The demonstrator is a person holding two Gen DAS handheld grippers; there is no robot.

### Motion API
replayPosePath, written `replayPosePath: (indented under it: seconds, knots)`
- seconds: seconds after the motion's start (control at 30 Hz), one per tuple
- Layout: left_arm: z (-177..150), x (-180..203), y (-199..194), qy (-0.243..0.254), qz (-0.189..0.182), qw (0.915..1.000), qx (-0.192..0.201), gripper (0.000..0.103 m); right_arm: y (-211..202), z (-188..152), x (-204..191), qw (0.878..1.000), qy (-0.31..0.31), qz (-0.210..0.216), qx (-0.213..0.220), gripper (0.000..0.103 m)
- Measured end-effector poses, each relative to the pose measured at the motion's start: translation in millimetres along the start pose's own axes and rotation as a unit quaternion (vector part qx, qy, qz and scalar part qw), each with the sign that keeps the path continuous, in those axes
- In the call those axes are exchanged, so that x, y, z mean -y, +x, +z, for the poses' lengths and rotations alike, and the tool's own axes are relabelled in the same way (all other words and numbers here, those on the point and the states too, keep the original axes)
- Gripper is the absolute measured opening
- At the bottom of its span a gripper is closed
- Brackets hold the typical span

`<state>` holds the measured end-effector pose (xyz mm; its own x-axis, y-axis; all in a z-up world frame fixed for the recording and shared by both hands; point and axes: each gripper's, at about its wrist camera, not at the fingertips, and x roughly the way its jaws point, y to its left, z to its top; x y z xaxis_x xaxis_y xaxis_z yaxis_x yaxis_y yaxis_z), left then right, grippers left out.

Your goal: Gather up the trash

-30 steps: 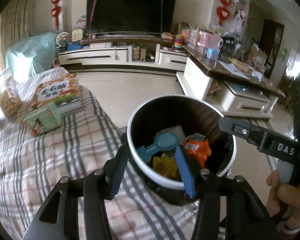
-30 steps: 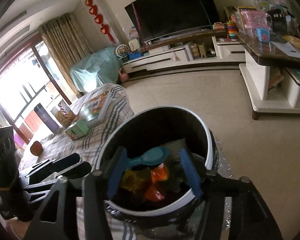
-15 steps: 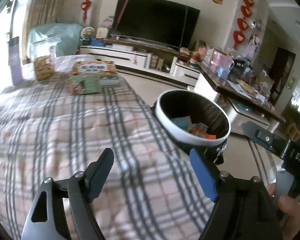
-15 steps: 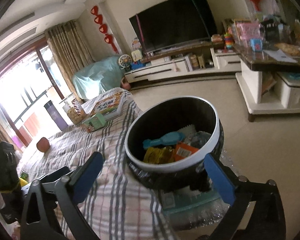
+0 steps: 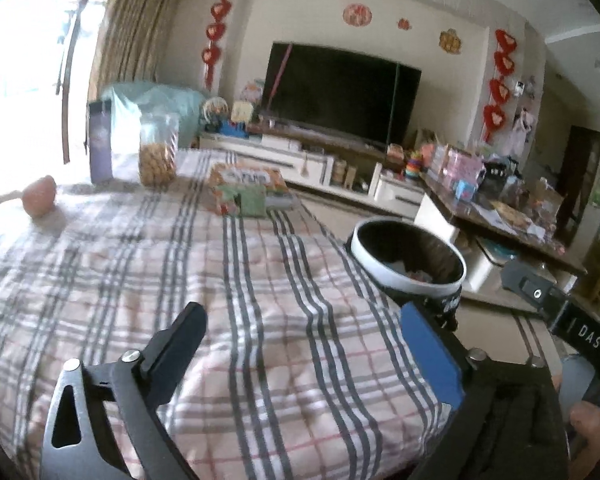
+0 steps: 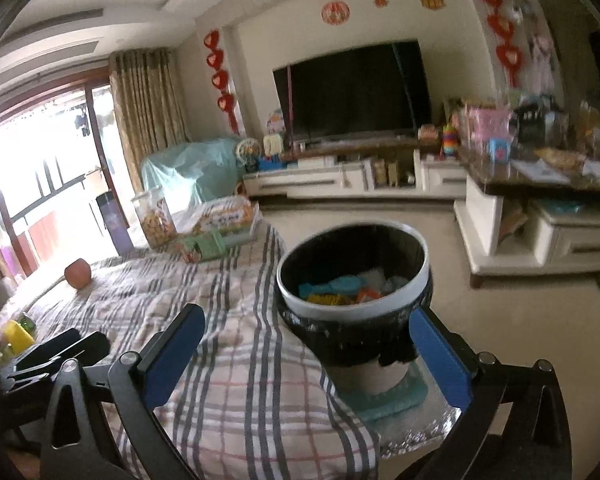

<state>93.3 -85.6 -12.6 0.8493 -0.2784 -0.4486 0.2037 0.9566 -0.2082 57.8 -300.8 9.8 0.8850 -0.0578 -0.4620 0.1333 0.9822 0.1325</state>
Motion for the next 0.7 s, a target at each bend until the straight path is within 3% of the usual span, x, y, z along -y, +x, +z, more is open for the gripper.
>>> replayPosePath:
  seconds: [0.23,0.4,0.7]
  knots:
    - [-19,2,-28,0.019,0.050,0.9976,0.043,0.102,-31,-5,-20,0.995,-0.040,-0.033,0.082,0.103]
    - [-38,6,-30,0.030,0.071,0.9954,0.057,0.102,-27,-19,-24,0.996,-0.032,-0.007,0.079,0.103]
    - [-49,7,-30,0.050,0.100,0.9906,0.078,0.102,-23,-34,-32,0.997,-0.038,-0.004,0.072,0.103]
